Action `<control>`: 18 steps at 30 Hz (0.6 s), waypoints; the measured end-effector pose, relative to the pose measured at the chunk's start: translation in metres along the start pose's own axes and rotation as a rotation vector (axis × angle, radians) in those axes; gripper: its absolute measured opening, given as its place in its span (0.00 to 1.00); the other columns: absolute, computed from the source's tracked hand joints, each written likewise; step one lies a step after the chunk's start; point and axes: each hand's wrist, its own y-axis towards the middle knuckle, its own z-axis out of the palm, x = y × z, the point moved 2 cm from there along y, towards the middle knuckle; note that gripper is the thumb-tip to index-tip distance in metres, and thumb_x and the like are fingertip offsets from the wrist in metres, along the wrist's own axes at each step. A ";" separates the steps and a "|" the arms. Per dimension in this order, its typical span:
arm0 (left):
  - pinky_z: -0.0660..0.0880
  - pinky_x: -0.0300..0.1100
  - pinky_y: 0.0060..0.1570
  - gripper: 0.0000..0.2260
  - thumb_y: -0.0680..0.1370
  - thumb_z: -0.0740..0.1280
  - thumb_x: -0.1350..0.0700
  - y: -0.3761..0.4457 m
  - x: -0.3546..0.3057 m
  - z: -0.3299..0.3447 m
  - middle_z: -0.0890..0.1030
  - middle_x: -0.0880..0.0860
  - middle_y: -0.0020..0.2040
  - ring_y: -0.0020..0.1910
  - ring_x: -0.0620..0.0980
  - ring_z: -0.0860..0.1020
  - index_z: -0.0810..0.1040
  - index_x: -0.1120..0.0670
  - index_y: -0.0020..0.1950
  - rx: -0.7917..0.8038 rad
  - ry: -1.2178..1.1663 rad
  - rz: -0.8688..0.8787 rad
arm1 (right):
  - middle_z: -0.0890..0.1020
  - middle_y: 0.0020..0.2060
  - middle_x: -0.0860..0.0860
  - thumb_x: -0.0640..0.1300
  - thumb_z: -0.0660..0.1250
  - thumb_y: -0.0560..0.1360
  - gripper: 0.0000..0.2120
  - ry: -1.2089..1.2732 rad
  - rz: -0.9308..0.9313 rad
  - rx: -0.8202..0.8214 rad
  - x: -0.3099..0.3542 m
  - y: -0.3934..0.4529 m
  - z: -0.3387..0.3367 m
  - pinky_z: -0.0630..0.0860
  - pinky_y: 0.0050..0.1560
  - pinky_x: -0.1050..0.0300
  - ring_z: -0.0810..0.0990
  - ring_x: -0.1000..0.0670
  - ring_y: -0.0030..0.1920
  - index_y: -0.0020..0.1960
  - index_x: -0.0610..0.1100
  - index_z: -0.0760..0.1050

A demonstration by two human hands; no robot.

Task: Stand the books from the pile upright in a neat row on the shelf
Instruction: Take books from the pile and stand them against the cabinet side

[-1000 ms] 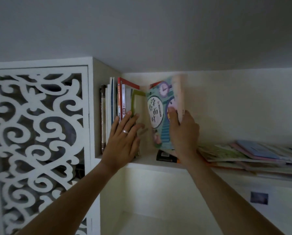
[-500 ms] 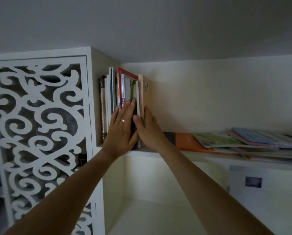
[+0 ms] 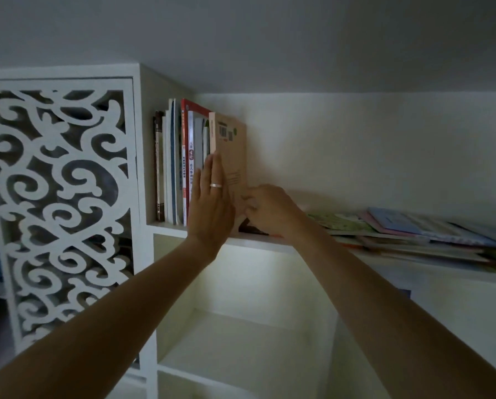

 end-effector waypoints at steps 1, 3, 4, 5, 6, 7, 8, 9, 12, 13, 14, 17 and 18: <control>0.49 0.59 0.81 0.39 0.84 0.65 0.48 0.000 -0.004 -0.002 0.46 0.64 0.84 0.83 0.63 0.49 0.44 0.61 0.84 0.012 0.040 -0.036 | 0.82 0.58 0.48 0.48 0.65 0.80 0.14 -0.043 0.013 0.025 -0.009 -0.006 -0.008 0.79 0.57 0.49 0.80 0.46 0.55 0.64 0.47 0.79; 0.53 0.59 0.81 0.44 0.82 0.69 0.51 0.000 -0.013 -0.009 0.45 0.65 0.84 0.83 0.64 0.50 0.41 0.61 0.84 0.011 0.100 -0.083 | 0.77 0.62 0.47 0.56 0.69 0.77 0.21 -0.186 0.073 0.132 -0.030 -0.020 -0.026 0.74 0.63 0.45 0.76 0.45 0.62 0.68 0.52 0.77; 0.53 0.59 0.81 0.43 0.82 0.68 0.54 0.001 -0.017 -0.013 0.45 0.65 0.84 0.83 0.64 0.49 0.41 0.61 0.84 -0.001 0.151 -0.060 | 0.75 0.65 0.47 0.60 0.71 0.75 0.26 -0.260 0.113 0.207 -0.040 -0.028 -0.036 0.71 0.67 0.42 0.73 0.44 0.66 0.71 0.55 0.74; 0.52 0.59 0.81 0.39 0.81 0.64 0.59 0.004 -0.024 -0.016 0.45 0.65 0.84 0.83 0.64 0.48 0.41 0.61 0.84 -0.003 0.223 0.021 | 0.73 0.67 0.47 0.63 0.71 0.73 0.30 -0.316 0.144 0.270 -0.051 -0.036 -0.046 0.68 0.70 0.39 0.71 0.43 0.68 0.73 0.58 0.71; 0.51 0.59 0.81 0.37 0.80 0.59 0.64 0.007 -0.030 -0.017 0.47 0.64 0.84 0.83 0.64 0.48 0.44 0.60 0.84 0.026 0.288 0.128 | 0.72 0.69 0.47 0.65 0.72 0.72 0.33 -0.357 0.155 0.304 -0.063 -0.044 -0.056 0.65 0.72 0.37 0.69 0.43 0.70 0.74 0.60 0.69; 0.52 0.59 0.81 0.35 0.78 0.56 0.67 0.010 -0.035 -0.017 0.50 0.64 0.83 0.83 0.65 0.51 0.47 0.59 0.84 0.071 0.320 0.230 | 0.71 0.70 0.48 0.66 0.72 0.71 0.35 -0.382 0.163 0.318 -0.075 -0.050 -0.064 0.62 0.73 0.36 0.68 0.43 0.71 0.74 0.61 0.67; 0.55 0.59 0.81 0.32 0.79 0.58 0.66 0.012 -0.038 -0.015 0.56 0.64 0.82 0.81 0.66 0.56 0.54 0.59 0.82 0.153 0.298 0.279 | 0.71 0.71 0.49 0.67 0.73 0.70 0.37 -0.400 0.172 0.326 -0.086 -0.056 -0.073 0.61 0.73 0.36 0.68 0.44 0.71 0.75 0.62 0.65; 0.59 0.57 0.80 0.27 0.81 0.62 0.64 0.015 -0.039 -0.014 0.63 0.63 0.79 0.79 0.64 0.62 0.60 0.58 0.80 0.262 0.251 0.264 | 0.70 0.72 0.50 0.69 0.73 0.69 0.38 -0.413 0.184 0.332 -0.098 -0.062 -0.081 0.60 0.73 0.36 0.68 0.44 0.71 0.76 0.63 0.64; 0.63 0.54 0.77 0.20 0.83 0.66 0.58 0.021 -0.037 -0.011 0.74 0.59 0.72 0.74 0.59 0.70 0.70 0.58 0.75 0.457 0.162 0.144 | 0.68 0.75 0.52 0.70 0.73 0.68 0.44 -0.402 0.217 0.370 -0.125 -0.075 -0.101 0.64 0.73 0.40 0.69 0.46 0.72 0.78 0.61 0.60; 0.63 0.54 0.77 0.18 0.84 0.64 0.56 0.021 -0.037 -0.008 0.75 0.59 0.70 0.72 0.59 0.71 0.72 0.58 0.73 0.470 0.135 0.122 | 0.69 0.75 0.51 0.69 0.74 0.68 0.44 -0.356 0.209 0.381 -0.131 -0.080 -0.106 0.68 0.71 0.43 0.70 0.46 0.71 0.78 0.60 0.60; 0.63 0.56 0.77 0.16 0.85 0.58 0.54 0.021 -0.038 -0.005 0.76 0.60 0.68 0.71 0.60 0.72 0.73 0.59 0.71 0.461 0.107 0.123 | 0.71 0.73 0.51 0.66 0.75 0.68 0.43 -0.302 0.194 0.377 -0.134 -0.084 -0.110 0.72 0.67 0.46 0.73 0.47 0.68 0.78 0.60 0.62; 0.66 0.60 0.74 0.34 0.82 0.36 0.44 0.020 -0.045 0.002 0.79 0.61 0.61 0.64 0.63 0.75 0.77 0.59 0.62 0.432 0.033 0.098 | 0.80 0.60 0.50 0.62 0.73 0.71 0.31 -0.316 0.115 0.266 -0.135 -0.092 -0.105 0.79 0.52 0.51 0.80 0.49 0.52 0.72 0.60 0.70; 0.68 0.59 0.72 0.35 0.81 0.35 0.42 0.020 -0.046 0.002 0.80 0.61 0.58 0.61 0.63 0.76 0.77 0.59 0.59 0.390 -0.015 0.066 | 0.81 0.55 0.50 0.61 0.70 0.73 0.26 -0.388 0.085 0.177 -0.134 -0.091 -0.101 0.78 0.48 0.52 0.80 0.49 0.48 0.69 0.57 0.72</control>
